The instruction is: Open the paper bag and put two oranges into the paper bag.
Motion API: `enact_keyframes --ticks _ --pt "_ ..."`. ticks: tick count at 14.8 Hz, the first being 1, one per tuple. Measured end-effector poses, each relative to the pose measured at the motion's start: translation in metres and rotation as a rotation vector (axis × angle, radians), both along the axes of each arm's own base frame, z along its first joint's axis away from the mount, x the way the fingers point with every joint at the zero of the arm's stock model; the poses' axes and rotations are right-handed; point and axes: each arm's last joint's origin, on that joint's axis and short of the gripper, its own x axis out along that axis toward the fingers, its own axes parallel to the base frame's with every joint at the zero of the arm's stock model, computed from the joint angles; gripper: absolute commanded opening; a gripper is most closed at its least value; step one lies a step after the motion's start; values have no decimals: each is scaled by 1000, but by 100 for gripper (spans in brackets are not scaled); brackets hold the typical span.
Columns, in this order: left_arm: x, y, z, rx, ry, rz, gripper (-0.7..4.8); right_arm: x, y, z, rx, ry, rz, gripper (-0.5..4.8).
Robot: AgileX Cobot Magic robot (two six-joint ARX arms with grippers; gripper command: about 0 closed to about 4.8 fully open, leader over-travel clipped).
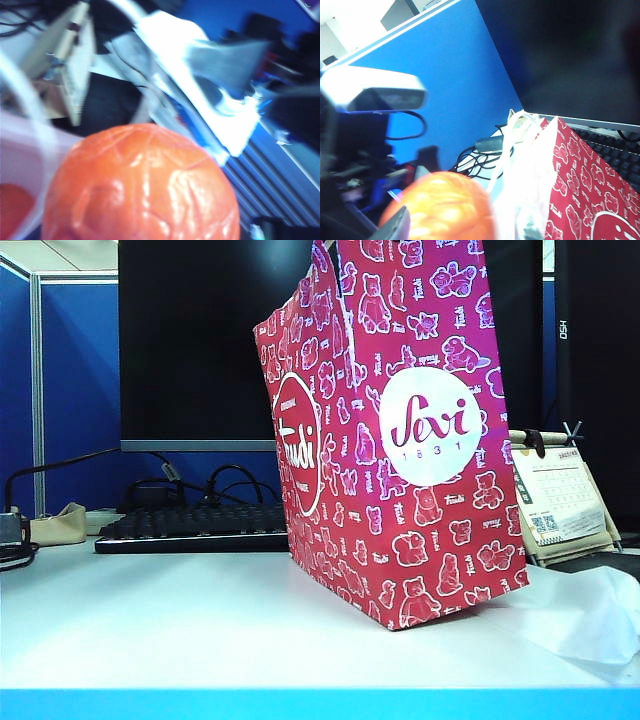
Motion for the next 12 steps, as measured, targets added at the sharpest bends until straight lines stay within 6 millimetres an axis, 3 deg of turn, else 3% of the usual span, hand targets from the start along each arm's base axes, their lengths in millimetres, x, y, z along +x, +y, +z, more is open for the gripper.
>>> enact_keyframes --ticks 6,7,10,12 --pt "15 -10 -19 87 -13 49 -6 13 8 -5 30 27 14 260" --pt "19 -13 -25 100 -1 47 -6 19 10 -9 39 41 13 217" --pt "25 -18 -32 108 -2 47 -6 32 14 -17 46 65 14 -6" --pt "30 -19 -37 137 -10 76 -6 41 17 -24 48 82 14 -6"
